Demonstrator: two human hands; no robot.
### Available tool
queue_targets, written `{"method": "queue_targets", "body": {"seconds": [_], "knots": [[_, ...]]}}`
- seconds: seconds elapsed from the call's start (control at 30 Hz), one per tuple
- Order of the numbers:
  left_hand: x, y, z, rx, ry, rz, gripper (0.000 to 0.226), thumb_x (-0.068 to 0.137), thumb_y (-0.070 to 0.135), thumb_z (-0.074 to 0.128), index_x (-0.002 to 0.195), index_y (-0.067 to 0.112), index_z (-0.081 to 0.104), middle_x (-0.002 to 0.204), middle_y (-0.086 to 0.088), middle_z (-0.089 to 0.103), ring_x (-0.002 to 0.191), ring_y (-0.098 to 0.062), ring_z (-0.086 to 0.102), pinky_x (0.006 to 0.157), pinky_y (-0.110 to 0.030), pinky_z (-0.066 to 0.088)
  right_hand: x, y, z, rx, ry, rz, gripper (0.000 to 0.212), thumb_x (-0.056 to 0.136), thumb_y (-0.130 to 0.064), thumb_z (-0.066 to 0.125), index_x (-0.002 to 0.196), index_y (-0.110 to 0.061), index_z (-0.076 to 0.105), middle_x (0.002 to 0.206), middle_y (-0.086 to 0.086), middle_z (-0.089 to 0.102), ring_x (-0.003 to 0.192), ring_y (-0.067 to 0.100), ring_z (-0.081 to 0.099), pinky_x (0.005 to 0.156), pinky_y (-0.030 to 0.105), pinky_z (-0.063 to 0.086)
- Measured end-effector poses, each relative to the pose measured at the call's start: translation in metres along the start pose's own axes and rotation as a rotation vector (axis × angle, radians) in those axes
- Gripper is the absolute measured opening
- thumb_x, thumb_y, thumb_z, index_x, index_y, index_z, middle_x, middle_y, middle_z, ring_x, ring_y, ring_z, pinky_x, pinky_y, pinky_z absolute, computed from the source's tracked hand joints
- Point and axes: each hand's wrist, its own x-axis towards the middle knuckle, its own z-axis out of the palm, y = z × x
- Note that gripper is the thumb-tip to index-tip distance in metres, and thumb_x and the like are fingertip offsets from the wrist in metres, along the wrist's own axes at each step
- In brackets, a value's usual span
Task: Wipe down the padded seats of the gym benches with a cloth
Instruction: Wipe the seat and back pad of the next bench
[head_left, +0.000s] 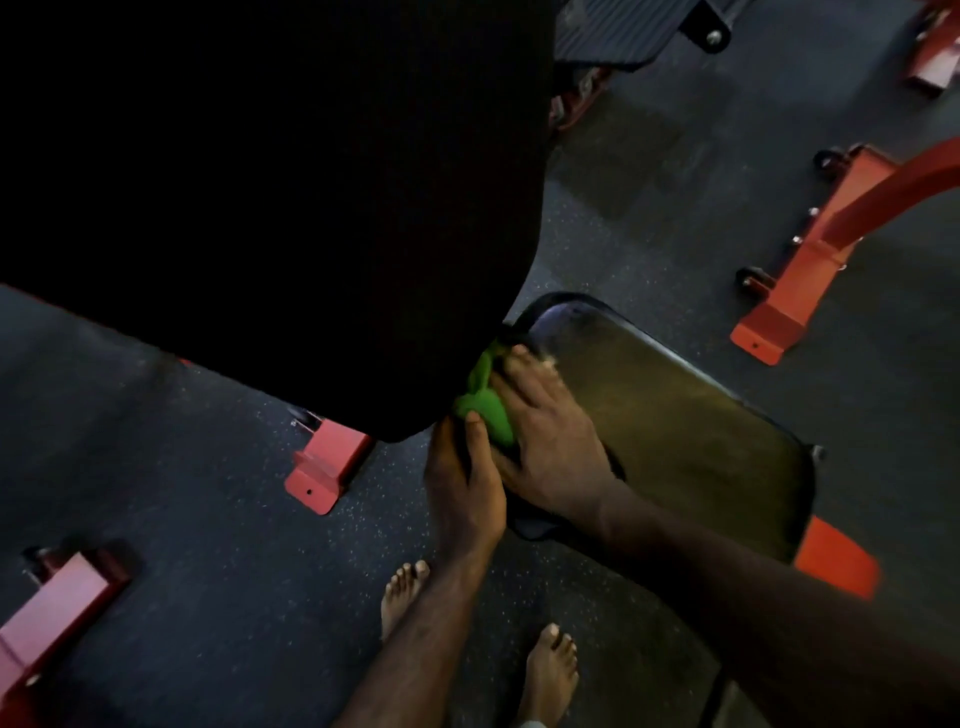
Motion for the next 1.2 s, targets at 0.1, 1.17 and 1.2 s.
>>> {"method": "queue_targets", "body": {"seconds": [0.1,1.17,1.2], "knots": [[0.002,-0.003,0.001,-0.011,-0.01,-0.005,0.055,0.101,0.048,0.04,0.143,0.018,0.058,0.142,0.007,0.06,0.127,-0.003,0.057,0.104,-0.021,0.045,0.012,0.039,-0.018,-0.099,-0.037,-0.187,0.078,0.087,-0.057,0.056,0.151,-0.012,0.05,0.157,0.012,0.047,0.151,0.026,0.036,0.127,0.046,0.019],[0.005,0.003,-0.029,-0.031,-0.108,-0.048,0.034,0.104,0.007,0.054,0.137,0.004,0.061,0.138,-0.006,0.062,0.109,0.015,0.059,0.087,-0.004,0.044,-0.143,-0.038,0.033,-0.071,0.055,0.49,0.116,0.064,-0.014,0.084,0.163,-0.017,0.024,0.172,0.001,0.018,0.16,0.023,0.009,0.127,0.049,0.013],[0.004,0.002,-0.03,0.007,-0.135,-0.029,0.038,0.104,0.007,0.055,0.141,0.005,0.058,0.142,-0.003,0.06,0.114,0.012,0.058,0.088,-0.002,0.043,-0.151,-0.049,0.034,-0.048,0.081,0.58,0.116,0.062,-0.012,0.083,0.162,-0.015,0.026,0.171,0.001,0.019,0.16,0.024,0.008,0.126,0.05,0.015]]}}
